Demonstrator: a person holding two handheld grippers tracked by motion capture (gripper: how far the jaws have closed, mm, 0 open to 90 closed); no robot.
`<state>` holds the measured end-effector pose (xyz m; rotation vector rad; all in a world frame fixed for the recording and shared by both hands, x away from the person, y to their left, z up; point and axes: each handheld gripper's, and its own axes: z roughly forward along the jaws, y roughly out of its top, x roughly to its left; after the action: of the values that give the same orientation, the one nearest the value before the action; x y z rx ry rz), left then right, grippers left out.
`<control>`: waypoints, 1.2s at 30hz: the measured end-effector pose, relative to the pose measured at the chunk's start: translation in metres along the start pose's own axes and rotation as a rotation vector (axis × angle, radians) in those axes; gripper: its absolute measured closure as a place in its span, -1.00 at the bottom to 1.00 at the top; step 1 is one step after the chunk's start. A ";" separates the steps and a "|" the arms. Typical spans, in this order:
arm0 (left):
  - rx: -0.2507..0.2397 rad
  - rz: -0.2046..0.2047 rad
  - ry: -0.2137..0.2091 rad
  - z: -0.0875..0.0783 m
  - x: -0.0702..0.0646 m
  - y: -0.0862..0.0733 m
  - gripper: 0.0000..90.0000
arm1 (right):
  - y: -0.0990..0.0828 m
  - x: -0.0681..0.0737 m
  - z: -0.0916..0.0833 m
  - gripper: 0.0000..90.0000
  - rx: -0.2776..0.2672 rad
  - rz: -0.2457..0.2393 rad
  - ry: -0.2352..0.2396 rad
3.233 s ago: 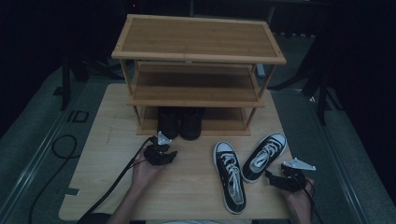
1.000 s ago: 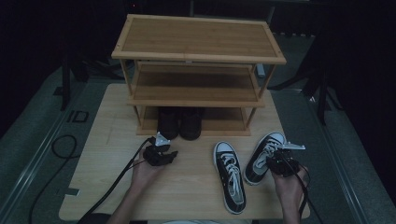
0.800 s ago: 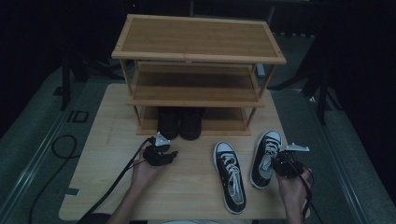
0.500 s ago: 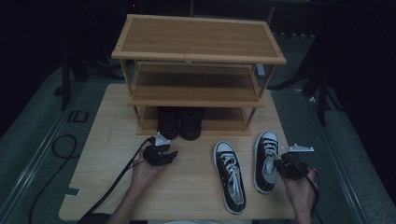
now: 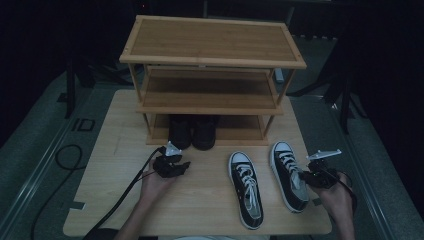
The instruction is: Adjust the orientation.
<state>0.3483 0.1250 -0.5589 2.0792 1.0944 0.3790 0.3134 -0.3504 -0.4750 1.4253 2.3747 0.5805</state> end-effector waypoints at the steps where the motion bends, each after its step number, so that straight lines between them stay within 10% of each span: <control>1: 0.000 0.000 0.001 0.000 0.000 0.000 0.22 | 0.002 -0.002 0.000 0.91 0.010 -0.008 -0.009; 21: 0.000 -0.001 -0.001 0.000 0.000 0.000 0.22 | 0.021 -0.019 0.023 0.83 0.195 -0.045 0.002; 36: -0.009 -0.011 -0.010 0.001 0.001 0.000 0.22 | 0.020 -0.026 0.019 0.95 0.172 -0.082 0.053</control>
<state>0.3493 0.1259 -0.5597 2.0648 1.0957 0.3673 0.3486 -0.3616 -0.4801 1.3883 2.5649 0.4062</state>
